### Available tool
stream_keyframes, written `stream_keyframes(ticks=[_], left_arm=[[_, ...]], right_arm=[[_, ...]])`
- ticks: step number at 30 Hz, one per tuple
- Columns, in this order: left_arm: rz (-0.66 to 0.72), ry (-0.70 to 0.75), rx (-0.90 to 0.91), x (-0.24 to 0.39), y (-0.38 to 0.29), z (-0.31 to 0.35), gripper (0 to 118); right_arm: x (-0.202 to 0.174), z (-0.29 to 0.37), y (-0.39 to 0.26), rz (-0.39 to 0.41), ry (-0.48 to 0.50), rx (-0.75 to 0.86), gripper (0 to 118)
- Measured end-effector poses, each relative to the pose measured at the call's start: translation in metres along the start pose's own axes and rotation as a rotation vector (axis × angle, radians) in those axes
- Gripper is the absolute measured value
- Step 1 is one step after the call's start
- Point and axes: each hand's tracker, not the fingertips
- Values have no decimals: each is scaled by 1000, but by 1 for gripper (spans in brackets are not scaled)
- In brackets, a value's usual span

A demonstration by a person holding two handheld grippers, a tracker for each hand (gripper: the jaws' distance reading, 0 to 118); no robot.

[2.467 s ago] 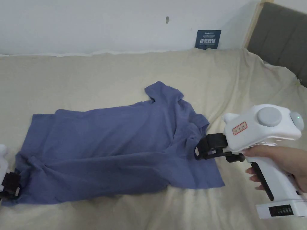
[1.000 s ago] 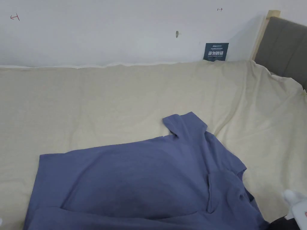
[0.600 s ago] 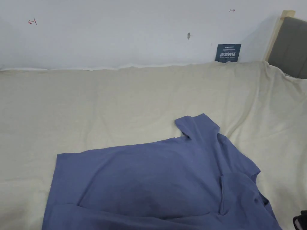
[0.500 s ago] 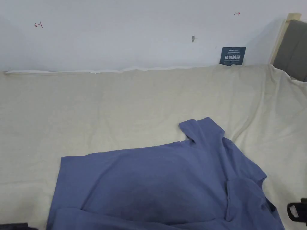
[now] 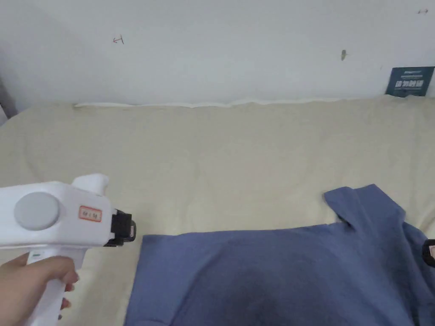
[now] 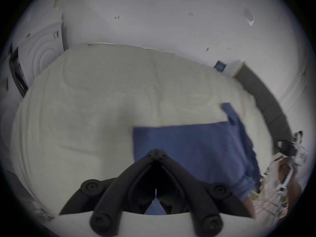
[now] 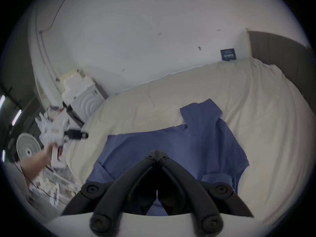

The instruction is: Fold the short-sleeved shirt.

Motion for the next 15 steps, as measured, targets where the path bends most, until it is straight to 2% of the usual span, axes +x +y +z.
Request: stream_keyframes(ticks=[2, 3, 4, 5, 6, 7, 11, 15], left_arm=[[-17, 40, -87, -2, 27, -39, 0], [-10, 3, -154, -5, 37, -61, 1], [-7, -56, -175, -6, 42, -73, 28], [15, -93, -164, -6, 48, -83, 69], [11, -105, -197, -3, 51, -95, 104], [24, -104, -237, -3, 53, -106, 118], [49, -44, -329, -8, 57, -144, 118], [56, 7, -373, -12, 53, -167, 117]], right_arm=[[-6, -15, -1, 57, 14, -34, 0], [-9, -22, -4, 85, 19, -48, 0], [-11, -27, -6, 100, 33, -54, 0], [-12, -31, -8, 113, 58, -44, 0], [-13, -35, -11, 112, 76, -38, 0], [-12, -39, -13, 103, 91, -46, 0], [-6, -59, -17, 46, 127, -89, 0], [3, -70, -17, 35, 128, -111, 0]])
